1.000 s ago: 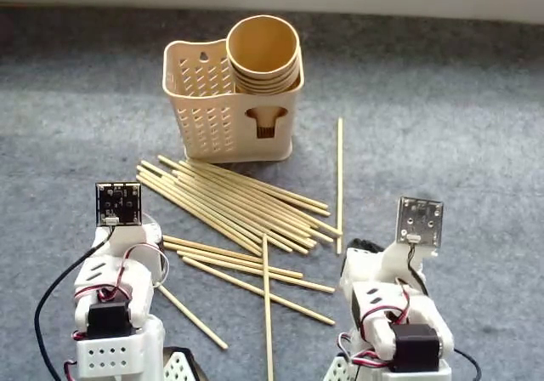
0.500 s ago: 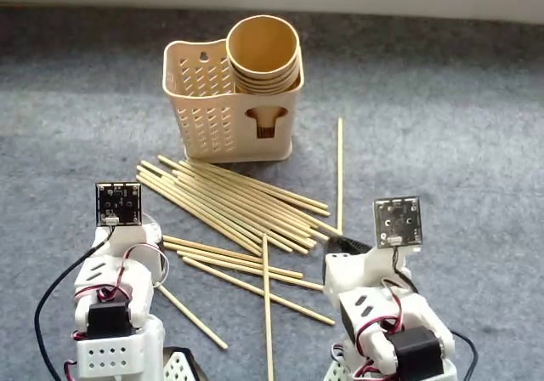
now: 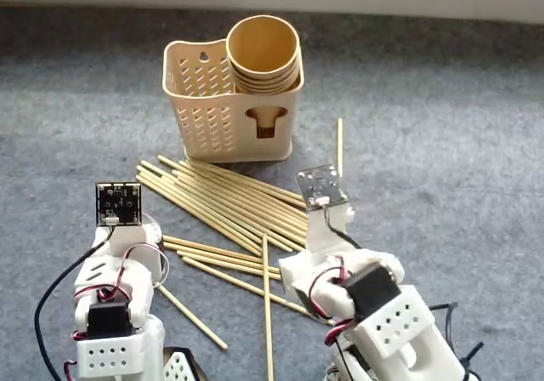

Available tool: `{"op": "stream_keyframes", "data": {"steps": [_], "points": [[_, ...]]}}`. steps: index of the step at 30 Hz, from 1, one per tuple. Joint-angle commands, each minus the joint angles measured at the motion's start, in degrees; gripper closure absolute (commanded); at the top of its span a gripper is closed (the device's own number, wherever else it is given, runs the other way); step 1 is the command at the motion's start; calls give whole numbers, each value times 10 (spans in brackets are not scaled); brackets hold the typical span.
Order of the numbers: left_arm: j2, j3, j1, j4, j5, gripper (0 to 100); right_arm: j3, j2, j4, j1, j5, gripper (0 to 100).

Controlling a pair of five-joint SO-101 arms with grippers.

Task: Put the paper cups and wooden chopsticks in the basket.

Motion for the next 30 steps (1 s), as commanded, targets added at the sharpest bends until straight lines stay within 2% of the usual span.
{"op": "stream_keyframes", "data": {"steps": [1,14,30], "points": [[-5,11,-4,1,-5,993,-23,50,-31,-36,-34,813],[-6,11,-4,16,-5,993,-24,226,-203,-80,-50,812],[-6,11,-4,17,-5,993,-24,368,-313,-76,-50,858]]}}
